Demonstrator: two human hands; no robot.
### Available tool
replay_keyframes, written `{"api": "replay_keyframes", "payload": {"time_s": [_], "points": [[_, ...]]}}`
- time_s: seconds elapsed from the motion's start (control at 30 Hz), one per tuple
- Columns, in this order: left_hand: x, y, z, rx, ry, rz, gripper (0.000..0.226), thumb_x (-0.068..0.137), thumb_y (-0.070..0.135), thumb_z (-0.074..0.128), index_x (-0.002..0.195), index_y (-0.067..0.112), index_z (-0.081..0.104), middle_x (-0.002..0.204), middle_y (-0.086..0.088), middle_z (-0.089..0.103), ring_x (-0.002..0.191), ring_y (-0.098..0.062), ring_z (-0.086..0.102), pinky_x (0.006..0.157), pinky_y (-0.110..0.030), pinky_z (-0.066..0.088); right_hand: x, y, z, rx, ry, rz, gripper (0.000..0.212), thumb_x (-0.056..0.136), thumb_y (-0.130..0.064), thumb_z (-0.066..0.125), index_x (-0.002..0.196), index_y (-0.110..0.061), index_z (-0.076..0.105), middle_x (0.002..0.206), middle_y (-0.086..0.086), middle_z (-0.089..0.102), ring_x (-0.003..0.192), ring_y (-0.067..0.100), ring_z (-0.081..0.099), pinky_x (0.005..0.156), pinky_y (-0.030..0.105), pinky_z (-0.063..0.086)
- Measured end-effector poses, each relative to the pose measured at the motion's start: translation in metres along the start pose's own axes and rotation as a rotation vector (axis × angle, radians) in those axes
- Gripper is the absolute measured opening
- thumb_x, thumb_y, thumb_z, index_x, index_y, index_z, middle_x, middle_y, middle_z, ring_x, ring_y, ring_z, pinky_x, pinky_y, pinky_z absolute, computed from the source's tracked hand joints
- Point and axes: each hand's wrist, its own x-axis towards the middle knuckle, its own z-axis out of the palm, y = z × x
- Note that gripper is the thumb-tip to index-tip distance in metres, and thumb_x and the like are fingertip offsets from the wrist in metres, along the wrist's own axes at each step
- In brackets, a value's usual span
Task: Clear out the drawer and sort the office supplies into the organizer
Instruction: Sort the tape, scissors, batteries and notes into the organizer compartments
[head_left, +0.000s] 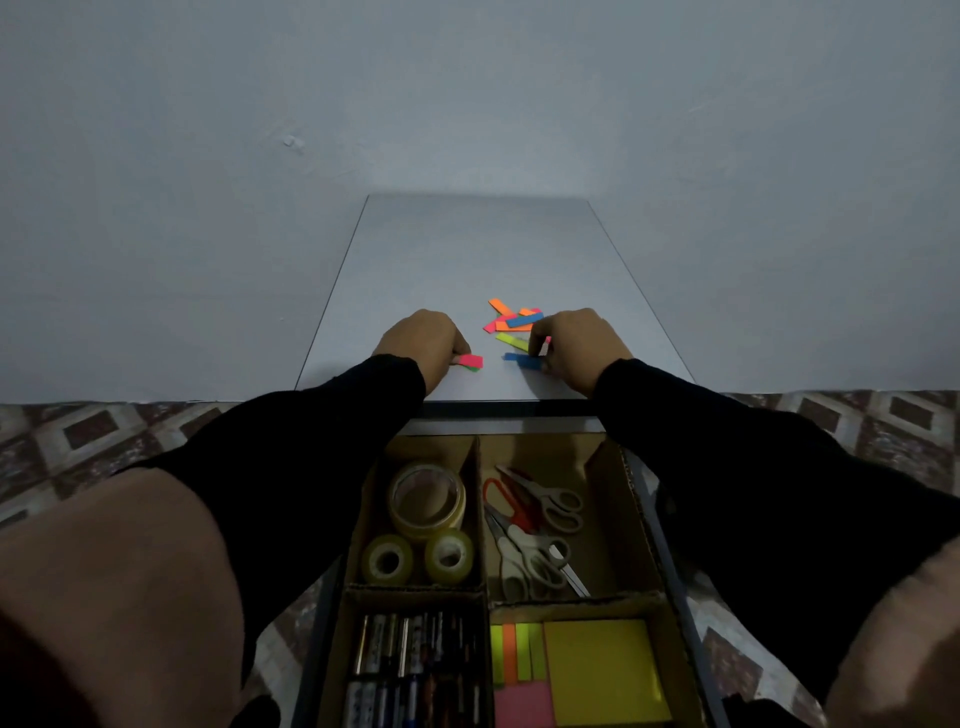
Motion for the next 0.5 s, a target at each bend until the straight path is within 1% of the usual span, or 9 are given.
{"api": "replay_keyframes", "payload": {"time_s": [0.1, 0.2, 0.27, 0.33, 0.4, 0.5], "points": [[0.000, 0.000, 0.001, 0.003, 0.015, 0.000, 0.031, 0.098, 0.021, 0.049, 0.126, 0.014, 0.061, 0.124, -0.009, 0.060, 0.111, -0.026, 0.054, 0.095, -0.027, 0.040, -0.001, -0.001, 0.002, -0.006, 0.004, -0.004, 0.020, 0.089, -0.006, 0.055, 0.106, -0.012, 0.064, 0.112, 0.013, 0.061, 0.101, 0.028, 0.058, 0.080, 0.027, 0.042], [-0.002, -0.003, -0.001, -0.040, 0.079, -0.025, 0.028, 0.096, 0.017, 0.050, 0.121, 0.014, 0.063, 0.124, -0.009, 0.061, 0.113, -0.024, 0.054, 0.096, -0.029, 0.040, 0.001, -0.001, -0.001, 0.024, 0.004, 0.012, 0.021, 0.088, -0.007, 0.056, 0.108, -0.011, 0.063, 0.114, 0.013, 0.061, 0.103, 0.029, 0.058, 0.085, 0.029, 0.043], [-0.002, -0.006, -0.003, -0.081, 0.102, -0.047, 0.026, 0.094, 0.014, 0.052, 0.115, 0.013, 0.066, 0.120, -0.009, 0.063, 0.110, -0.024, 0.055, 0.091, -0.028, 0.041, 0.001, 0.000, -0.003, 0.058, -0.004, 0.025, 0.029, 0.087, -0.009, 0.060, 0.115, -0.014, 0.061, 0.118, 0.012, 0.060, 0.107, 0.027, 0.056, 0.089, 0.028, 0.042], [-0.002, -0.007, -0.004, -0.100, 0.101, -0.055, 0.024, 0.092, 0.011, 0.053, 0.111, 0.011, 0.068, 0.115, -0.009, 0.065, 0.107, -0.024, 0.056, 0.085, -0.028, 0.041, 0.001, 0.002, -0.006, 0.094, -0.011, 0.038, 0.033, 0.084, -0.009, 0.064, 0.117, -0.013, 0.059, 0.120, 0.011, 0.059, 0.108, 0.026, 0.055, 0.086, 0.026, 0.041], [-0.002, -0.007, -0.005, -0.124, 0.106, -0.051, 0.023, 0.091, 0.009, 0.054, 0.107, 0.009, 0.069, 0.111, -0.010, 0.067, 0.104, -0.024, 0.058, 0.084, -0.027, 0.041, 0.001, 0.002, -0.013, 0.104, -0.037, 0.047, 0.031, 0.082, -0.008, 0.066, 0.113, -0.010, 0.062, 0.119, 0.011, 0.058, 0.108, 0.025, 0.055, 0.081, 0.025, 0.038], [0.000, -0.007, -0.006, -0.173, 0.087, -0.054, 0.020, 0.089, 0.009, 0.060, 0.105, 0.006, 0.071, 0.109, -0.010, 0.068, 0.103, -0.024, 0.060, 0.089, -0.027, 0.043, 0.006, 0.001, -0.022, 0.146, -0.066, 0.076, 0.029, 0.077, -0.006, 0.071, 0.106, -0.008, 0.066, 0.117, 0.010, 0.060, 0.101, 0.024, 0.057, 0.082, 0.027, 0.045]]}}
